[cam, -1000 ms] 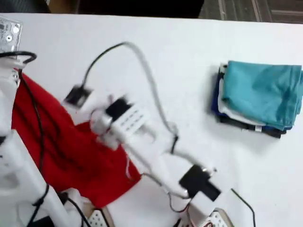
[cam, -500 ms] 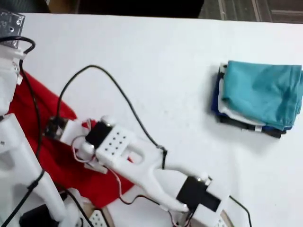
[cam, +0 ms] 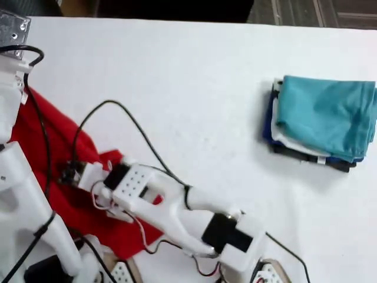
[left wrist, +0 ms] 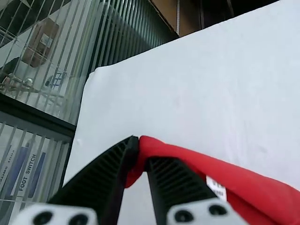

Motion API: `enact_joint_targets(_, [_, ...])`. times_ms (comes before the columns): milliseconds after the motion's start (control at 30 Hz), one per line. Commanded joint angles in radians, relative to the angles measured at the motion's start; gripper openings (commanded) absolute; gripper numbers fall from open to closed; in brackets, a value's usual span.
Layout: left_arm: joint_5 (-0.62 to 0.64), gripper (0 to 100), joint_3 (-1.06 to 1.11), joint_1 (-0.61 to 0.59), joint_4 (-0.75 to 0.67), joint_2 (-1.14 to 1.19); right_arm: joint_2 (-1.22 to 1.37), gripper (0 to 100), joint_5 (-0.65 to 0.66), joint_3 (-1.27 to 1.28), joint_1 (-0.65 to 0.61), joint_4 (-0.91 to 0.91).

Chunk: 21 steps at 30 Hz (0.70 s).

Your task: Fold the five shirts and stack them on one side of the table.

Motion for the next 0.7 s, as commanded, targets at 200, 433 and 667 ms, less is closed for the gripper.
enact_joint_targets(200, [-0.006, 3, 0.002, -0.005, -0.018, 0.002, -0.002, 2.2, 0.012, -0.213, 0.320, 0.136])
enact_joint_targets(433, [-0.006, 3, 0.153, 0.087, -0.023, 0.003, -0.002, 2.2, 0.264, -0.592, 0.680, 0.346])
enact_joint_targets(667, [0.020, 3, 0.113, 0.319, -0.017, -0.005, -0.001, 2.2, 0.377, -1.030, 0.855, 0.522])
